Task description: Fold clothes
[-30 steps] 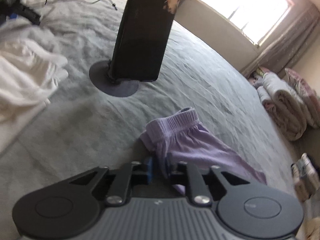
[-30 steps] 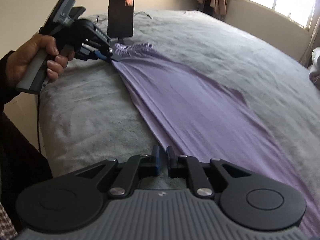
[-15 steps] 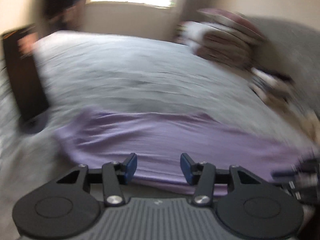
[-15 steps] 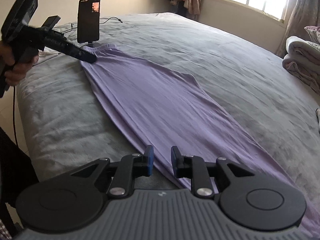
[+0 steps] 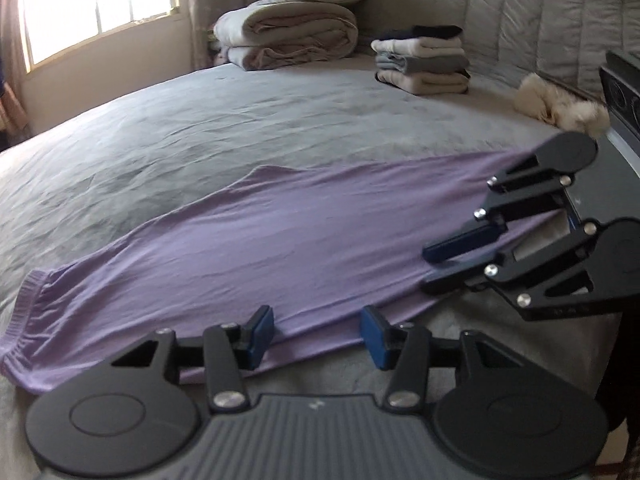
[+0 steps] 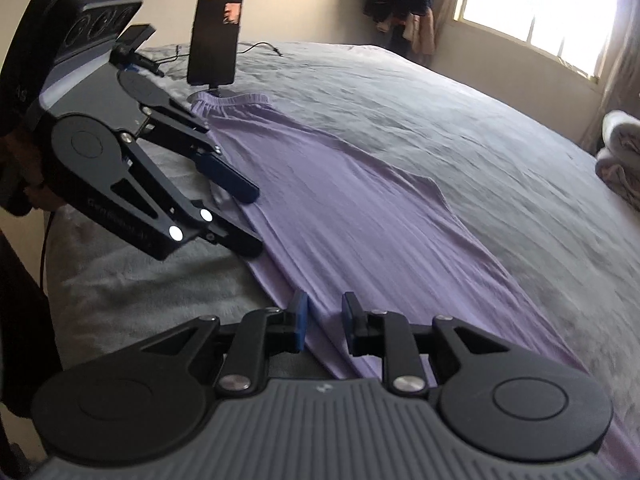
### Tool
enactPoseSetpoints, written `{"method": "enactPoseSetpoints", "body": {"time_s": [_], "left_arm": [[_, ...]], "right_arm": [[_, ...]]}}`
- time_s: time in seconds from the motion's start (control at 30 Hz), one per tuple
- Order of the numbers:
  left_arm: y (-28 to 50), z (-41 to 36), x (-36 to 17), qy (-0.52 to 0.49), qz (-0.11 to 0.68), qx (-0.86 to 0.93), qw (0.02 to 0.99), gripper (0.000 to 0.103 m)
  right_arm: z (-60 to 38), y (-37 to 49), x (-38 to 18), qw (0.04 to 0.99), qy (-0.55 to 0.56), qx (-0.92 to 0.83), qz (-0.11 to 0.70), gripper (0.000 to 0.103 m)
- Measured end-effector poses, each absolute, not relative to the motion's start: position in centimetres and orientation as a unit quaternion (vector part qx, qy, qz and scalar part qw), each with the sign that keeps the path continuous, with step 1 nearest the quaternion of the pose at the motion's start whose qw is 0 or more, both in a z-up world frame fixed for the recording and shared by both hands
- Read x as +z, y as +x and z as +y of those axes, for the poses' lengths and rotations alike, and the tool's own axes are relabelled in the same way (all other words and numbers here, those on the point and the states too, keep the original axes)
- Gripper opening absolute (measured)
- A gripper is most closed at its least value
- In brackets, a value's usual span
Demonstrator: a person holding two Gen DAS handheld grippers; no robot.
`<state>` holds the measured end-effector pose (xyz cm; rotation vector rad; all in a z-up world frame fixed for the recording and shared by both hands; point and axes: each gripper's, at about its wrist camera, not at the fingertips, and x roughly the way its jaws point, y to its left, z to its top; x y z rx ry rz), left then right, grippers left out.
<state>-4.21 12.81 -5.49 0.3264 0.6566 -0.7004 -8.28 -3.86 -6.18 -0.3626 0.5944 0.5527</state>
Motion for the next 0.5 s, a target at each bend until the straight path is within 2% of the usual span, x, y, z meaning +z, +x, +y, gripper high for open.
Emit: {"method": "enactPoseSetpoints", "body": {"time_s": [0.13, 0.2, 0.47, 0.5], "left_arm": [[-4.2, 12.6, -5.5, 0.164, 0.311, -0.342, 0.871, 0.05], [-4.3, 12.4, -5.5, 0.169, 0.306, -0.342, 0.872, 0.05], [-4.6, 11.4, -5.3, 0.19, 0.277, -0.334, 0.881, 0.05], [-4.6, 11.4, -5.3, 0.191, 0.273, -0.33, 0.883, 0.047]], "right_arm": [[-3.3, -8.2, -6.4, 0.9, -0.194, 0.275, 0.278, 0.023], [-3.3, -8.1, -6.5, 0.899, -0.199, 0.279, 0.275, 0.002], [-4.6, -7.8, -4.7, 0.907, -0.143, 0.296, 0.264, 0.0], [-4.7, -7.8, -4.5, 0.908, -0.138, 0.297, 0.262, 0.0]]}}
